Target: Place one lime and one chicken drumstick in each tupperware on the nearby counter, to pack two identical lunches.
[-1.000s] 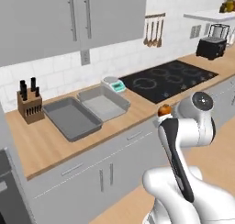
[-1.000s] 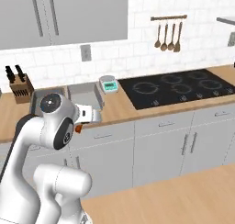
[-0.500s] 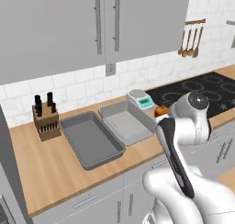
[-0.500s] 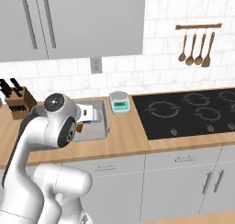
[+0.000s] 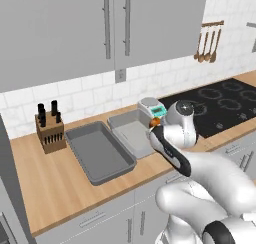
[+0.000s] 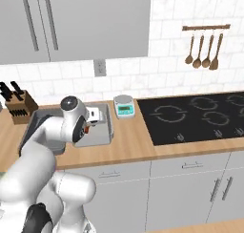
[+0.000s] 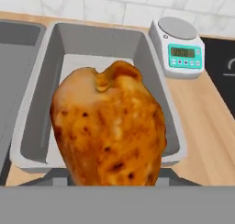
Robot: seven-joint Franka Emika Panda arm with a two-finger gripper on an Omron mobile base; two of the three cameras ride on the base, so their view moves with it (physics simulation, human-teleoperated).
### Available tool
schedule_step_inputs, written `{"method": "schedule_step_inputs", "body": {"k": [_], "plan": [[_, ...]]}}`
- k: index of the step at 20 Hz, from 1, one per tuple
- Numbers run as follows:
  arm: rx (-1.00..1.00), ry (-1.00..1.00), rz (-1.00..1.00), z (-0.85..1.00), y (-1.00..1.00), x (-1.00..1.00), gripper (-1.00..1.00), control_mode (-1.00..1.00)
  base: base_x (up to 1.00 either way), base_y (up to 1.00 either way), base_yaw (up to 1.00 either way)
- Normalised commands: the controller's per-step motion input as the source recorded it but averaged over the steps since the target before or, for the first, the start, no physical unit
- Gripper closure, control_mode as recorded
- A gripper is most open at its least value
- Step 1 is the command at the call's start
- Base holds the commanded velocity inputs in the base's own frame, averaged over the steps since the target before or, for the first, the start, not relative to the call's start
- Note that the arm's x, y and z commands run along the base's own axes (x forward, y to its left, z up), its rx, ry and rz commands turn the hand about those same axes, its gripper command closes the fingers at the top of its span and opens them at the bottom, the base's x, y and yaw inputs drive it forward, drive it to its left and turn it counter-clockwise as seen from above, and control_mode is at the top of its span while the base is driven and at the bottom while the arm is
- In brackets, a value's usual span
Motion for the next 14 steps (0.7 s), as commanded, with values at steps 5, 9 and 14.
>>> {"method": "schedule_step_inputs", "body": {"k": [5,9,14], "plan": [[0.00,0.13,0.00,-0.18,0.36,1.00,1.00,-1.00,0.00,0.00,0.00],[0.00,0.19,0.00,-0.76,0.51,1.00,1.00,-1.00,0.00,0.00,0.00],[-0.02,0.06,0.00,-0.56,0.22,0.76,-1.00,-1.00,0.00,0.00,0.00]]}}
